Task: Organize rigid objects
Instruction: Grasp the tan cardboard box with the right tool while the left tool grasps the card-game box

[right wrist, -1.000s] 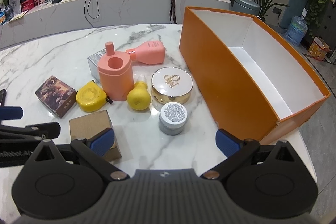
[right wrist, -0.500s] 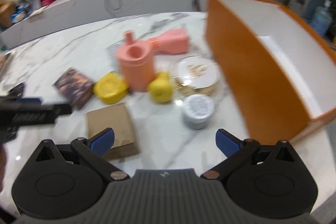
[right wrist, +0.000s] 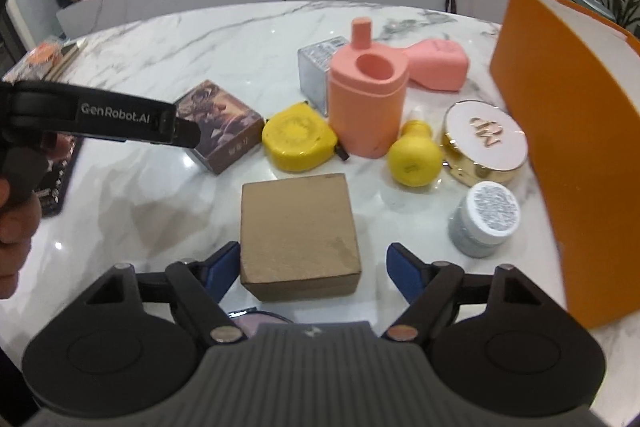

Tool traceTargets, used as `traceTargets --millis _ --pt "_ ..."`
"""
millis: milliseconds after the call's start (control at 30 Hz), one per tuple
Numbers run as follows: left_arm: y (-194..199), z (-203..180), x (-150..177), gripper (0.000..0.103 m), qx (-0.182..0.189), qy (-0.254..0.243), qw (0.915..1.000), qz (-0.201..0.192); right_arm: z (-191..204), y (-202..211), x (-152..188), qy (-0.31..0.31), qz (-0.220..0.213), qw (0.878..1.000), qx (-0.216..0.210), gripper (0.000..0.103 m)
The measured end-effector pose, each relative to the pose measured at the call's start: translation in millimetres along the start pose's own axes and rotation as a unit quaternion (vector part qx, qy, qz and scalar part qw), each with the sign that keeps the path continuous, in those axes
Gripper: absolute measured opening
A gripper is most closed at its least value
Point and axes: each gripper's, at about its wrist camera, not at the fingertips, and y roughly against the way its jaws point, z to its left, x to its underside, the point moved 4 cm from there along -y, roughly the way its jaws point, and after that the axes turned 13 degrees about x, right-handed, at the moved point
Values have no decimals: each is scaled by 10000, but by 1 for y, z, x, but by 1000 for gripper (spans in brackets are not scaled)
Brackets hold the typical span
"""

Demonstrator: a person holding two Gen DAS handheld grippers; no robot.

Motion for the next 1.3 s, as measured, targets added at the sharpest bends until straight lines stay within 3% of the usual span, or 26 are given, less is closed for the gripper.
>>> traceTargets --millis 167,367,600,767,1067,1300 --pt "-6 -3 -1 97 195 76 9998 42 5 -10 0 142 53 9998 -89 59" --pt "-15 -6 -1 97 407 265 9987 141 -6 -13 -1 76 -4 10000 18 59" --pt "-26 5 -11 97 505 1109 9925 126 -19 -21 -1 -44 55 9999 85 59" --pt "-37 6 -24 97 57 1192 9928 -41 -19 -24 -4 34 31 10000 63 59" --pt "-43 6 -29 100 -95 1144 9931 -260 -23 -23 -10 326 -150 9991 232 59" --pt "-50 -7 -28 100 -615 1119 9912 -355 -24 -21 -8 373 -217 9987 260 59"
